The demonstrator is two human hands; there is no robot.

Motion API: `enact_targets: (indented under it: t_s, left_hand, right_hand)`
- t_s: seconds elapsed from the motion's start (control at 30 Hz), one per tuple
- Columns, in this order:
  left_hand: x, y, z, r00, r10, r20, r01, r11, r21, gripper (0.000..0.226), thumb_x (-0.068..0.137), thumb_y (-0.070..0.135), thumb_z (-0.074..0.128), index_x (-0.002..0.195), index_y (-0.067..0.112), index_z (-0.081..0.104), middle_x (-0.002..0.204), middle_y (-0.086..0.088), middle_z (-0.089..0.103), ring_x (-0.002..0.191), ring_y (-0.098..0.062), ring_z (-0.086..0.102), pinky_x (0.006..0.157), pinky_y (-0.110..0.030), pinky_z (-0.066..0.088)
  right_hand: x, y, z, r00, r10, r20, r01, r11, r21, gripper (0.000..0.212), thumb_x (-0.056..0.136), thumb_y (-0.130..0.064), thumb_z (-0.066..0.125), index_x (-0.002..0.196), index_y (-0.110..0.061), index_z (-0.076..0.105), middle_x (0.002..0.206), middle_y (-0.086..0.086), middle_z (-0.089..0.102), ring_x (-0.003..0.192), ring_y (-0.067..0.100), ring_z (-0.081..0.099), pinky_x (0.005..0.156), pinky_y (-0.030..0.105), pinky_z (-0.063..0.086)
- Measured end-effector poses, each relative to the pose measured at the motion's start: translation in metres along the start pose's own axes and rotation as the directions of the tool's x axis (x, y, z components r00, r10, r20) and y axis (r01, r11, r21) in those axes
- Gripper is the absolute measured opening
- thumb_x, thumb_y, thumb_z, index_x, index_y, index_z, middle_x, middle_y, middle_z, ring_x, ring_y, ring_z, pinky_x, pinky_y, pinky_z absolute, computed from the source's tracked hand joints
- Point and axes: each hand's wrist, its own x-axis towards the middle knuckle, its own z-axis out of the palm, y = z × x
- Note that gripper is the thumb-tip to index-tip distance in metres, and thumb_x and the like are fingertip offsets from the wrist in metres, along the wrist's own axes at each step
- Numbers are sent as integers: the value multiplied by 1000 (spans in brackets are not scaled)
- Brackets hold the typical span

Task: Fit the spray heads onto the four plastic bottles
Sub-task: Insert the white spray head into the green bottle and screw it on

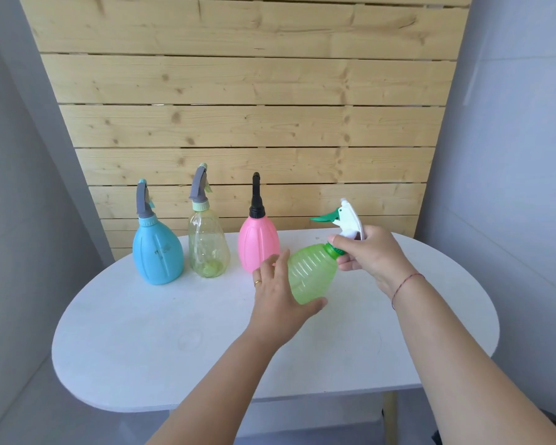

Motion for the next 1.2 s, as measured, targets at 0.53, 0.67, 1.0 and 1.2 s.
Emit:
enact_targets:
  t_s: [0.53, 0.67, 1.0, 1.2]
  left_hand:
    - [-1, -4, -24, 835, -46, 549, 332, 837, -435, 56, 68, 25, 84, 119, 24, 62, 108, 10, 72, 94, 5, 65, 76, -9, 47]
    - [-4, 0, -26, 820, 48, 571, 320, 788, -526, 53, 71, 21, 78, 121, 20, 61, 119, 1, 70, 111, -13, 64, 96, -26, 49]
    - [-10, 18, 4, 973, -155, 169, 221, 827, -517, 92, 53, 25, 91, 129, 27, 40, 122, 2, 51, 112, -13, 54, 91, -35, 53]
    - [-6, 17, 0, 908, -93, 410, 330, 763, -556, 86, 60, 42, 84, 134, 25, 42, 127, 2, 58, 116, -13, 58, 97, -33, 51]
  right_hand:
    - [-5, -8, -13, 920, -130, 370, 61, 980, 190, 30, 69, -32, 74, 92, -14, 71, 88, 4, 65, 83, 16, 57, 75, 29, 44]
    - [-5, -6, -19, 873, -171, 456, 41, 959, 280, 40, 80, -27, 63, 110, -2, 66, 117, 12, 63, 103, 17, 60, 88, 24, 51]
    - [-7, -7, 0, 944, -163, 288, 82, 959, 273, 34, 67, -28, 73, 96, -10, 72, 99, 2, 69, 93, 14, 62, 99, 33, 45]
    - [-5, -4, -7, 957, -131, 260, 57, 960, 276, 24, 78, -16, 69, 100, -6, 68, 96, 15, 65, 92, 26, 60, 97, 42, 46]
